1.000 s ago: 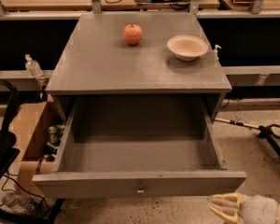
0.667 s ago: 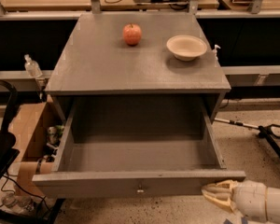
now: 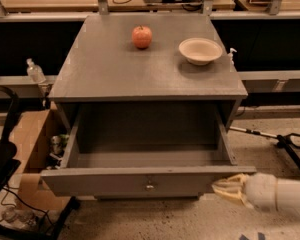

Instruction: Close top drawer

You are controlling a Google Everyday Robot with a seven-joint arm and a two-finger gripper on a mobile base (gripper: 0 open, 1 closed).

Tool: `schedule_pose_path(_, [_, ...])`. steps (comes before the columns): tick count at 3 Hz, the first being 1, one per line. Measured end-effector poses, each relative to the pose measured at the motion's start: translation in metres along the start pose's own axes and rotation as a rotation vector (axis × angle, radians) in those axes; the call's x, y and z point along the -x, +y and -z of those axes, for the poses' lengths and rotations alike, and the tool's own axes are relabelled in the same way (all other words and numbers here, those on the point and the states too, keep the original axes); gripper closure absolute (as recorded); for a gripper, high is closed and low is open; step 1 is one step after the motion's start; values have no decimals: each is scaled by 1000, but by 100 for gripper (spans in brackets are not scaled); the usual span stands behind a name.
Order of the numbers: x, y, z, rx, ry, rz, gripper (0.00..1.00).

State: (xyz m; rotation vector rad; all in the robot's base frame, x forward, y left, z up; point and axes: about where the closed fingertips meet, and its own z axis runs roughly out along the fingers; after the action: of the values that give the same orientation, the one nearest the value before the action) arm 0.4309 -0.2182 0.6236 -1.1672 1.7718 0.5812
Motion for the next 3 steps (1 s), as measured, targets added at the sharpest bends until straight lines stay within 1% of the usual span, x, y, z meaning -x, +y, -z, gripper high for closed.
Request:
schedule_pose_path(1, [6,-16,-6,-1,-8,10,100])
schedule_pose_path(2, [15,-38,-19,-2,-13,17,100])
schedule_pose_path(3, [31,-83,-43,-6,-20,27,100])
